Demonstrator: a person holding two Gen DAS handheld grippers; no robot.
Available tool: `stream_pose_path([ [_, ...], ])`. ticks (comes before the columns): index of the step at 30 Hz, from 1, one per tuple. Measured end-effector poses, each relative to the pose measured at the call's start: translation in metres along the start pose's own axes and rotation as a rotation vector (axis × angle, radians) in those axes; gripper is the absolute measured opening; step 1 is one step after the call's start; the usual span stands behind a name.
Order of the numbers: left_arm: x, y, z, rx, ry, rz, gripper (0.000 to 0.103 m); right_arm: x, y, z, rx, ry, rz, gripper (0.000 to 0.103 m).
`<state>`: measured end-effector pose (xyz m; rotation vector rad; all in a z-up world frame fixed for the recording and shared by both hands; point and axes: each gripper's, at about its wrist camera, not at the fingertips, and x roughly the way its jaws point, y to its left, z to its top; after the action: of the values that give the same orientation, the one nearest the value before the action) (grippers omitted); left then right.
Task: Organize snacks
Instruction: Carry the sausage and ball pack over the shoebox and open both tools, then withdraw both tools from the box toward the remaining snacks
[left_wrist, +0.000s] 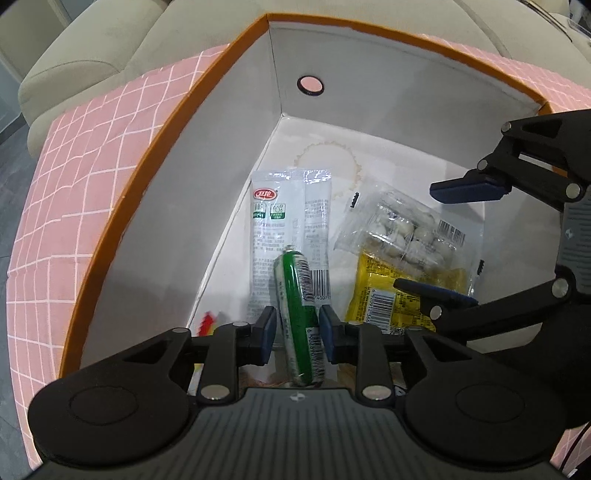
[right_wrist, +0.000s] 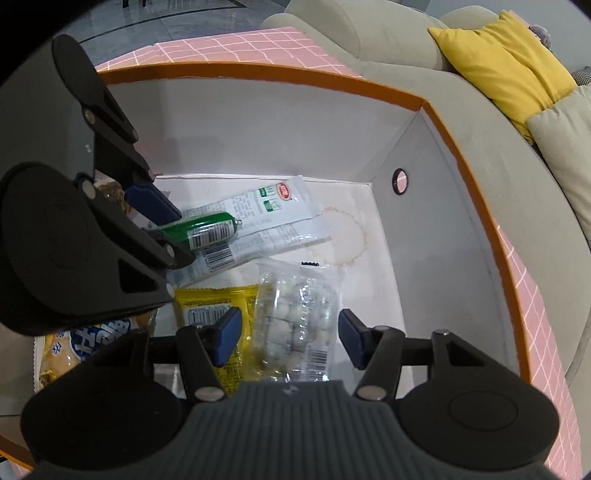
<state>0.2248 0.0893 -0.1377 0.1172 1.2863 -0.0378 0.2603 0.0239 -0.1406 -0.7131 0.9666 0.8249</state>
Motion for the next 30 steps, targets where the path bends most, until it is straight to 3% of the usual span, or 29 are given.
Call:
stream_pose_path([
  [8,-0.036,0.004,-0.007,-0.031,-0.082,-0.009,0.044,-0.030,-0.013,0.000,0.119,-0.027,0.010,0.079],
  [18,-0.088,0.006,-0.021,-0.061,-0.221,-0.044,0.046,-0.084,-0.024,-0.016,0.309,-0.113,-0.032,0.084],
  [30,-0.141,-0.012,-0.046,-0.108,-0.380,-0.066,0.046,-0.153,-0.016,-0.064,0.528,-0.226,-0.073,0.086],
])
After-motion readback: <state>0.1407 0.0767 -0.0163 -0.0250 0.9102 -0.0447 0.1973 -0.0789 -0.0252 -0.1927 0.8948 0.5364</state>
